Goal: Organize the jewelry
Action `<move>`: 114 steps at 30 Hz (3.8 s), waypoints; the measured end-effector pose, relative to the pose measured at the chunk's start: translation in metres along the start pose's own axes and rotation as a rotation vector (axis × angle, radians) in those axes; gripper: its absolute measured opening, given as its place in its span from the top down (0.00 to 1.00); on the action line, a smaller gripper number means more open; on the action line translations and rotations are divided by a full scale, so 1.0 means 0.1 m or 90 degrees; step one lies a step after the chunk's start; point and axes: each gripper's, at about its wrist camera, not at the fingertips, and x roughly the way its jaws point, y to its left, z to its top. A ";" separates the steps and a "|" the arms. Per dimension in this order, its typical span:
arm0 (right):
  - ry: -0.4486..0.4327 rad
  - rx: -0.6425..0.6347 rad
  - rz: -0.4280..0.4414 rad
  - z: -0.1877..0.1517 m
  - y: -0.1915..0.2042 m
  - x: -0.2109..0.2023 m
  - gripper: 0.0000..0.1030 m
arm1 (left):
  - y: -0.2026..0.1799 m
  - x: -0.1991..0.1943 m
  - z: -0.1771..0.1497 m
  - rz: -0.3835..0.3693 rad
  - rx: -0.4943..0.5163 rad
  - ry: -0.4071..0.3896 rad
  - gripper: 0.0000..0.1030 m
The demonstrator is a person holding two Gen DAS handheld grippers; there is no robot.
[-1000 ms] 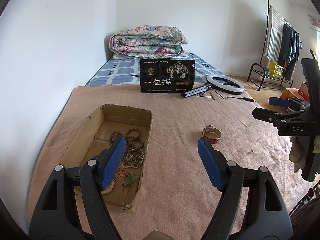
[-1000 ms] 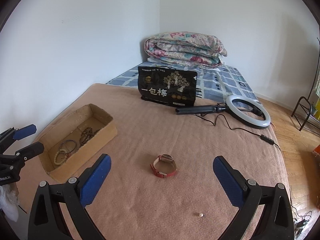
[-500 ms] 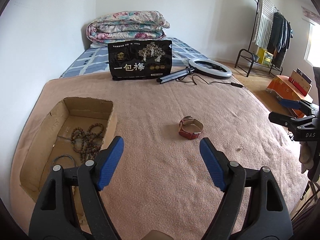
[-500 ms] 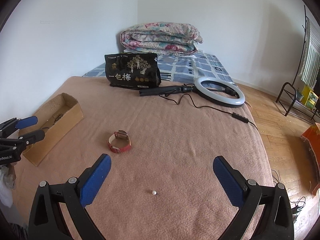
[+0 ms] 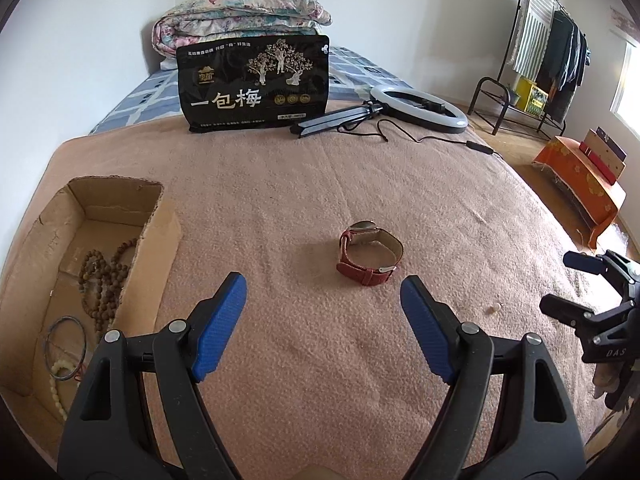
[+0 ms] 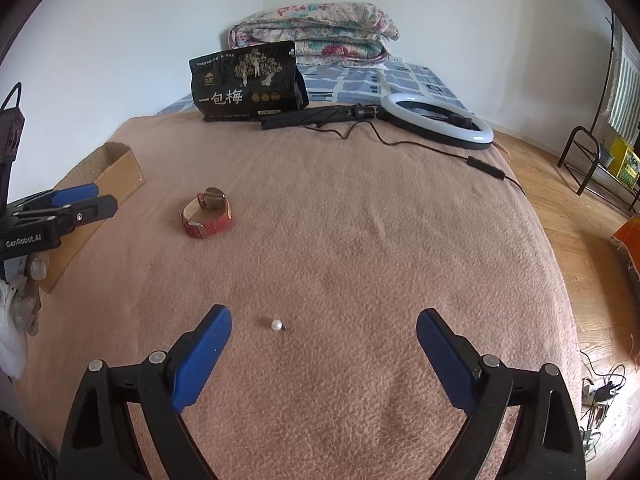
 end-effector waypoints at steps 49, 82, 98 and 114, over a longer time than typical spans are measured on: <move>0.055 -0.032 0.062 -0.12 0.21 0.47 0.85 | -0.15 0.90 0.17 0.002 -0.017 0.093 0.97; 0.040 -0.020 0.071 -0.07 0.20 0.31 0.98 | -0.12 0.88 0.20 -0.005 -0.015 0.081 0.93; 0.076 -0.012 0.123 -0.20 0.28 0.44 0.66 | -0.10 0.73 0.09 0.010 0.006 0.074 0.93; 0.053 -0.058 0.084 -0.10 0.49 0.21 0.94 | -0.06 0.22 0.09 0.011 0.006 0.029 0.93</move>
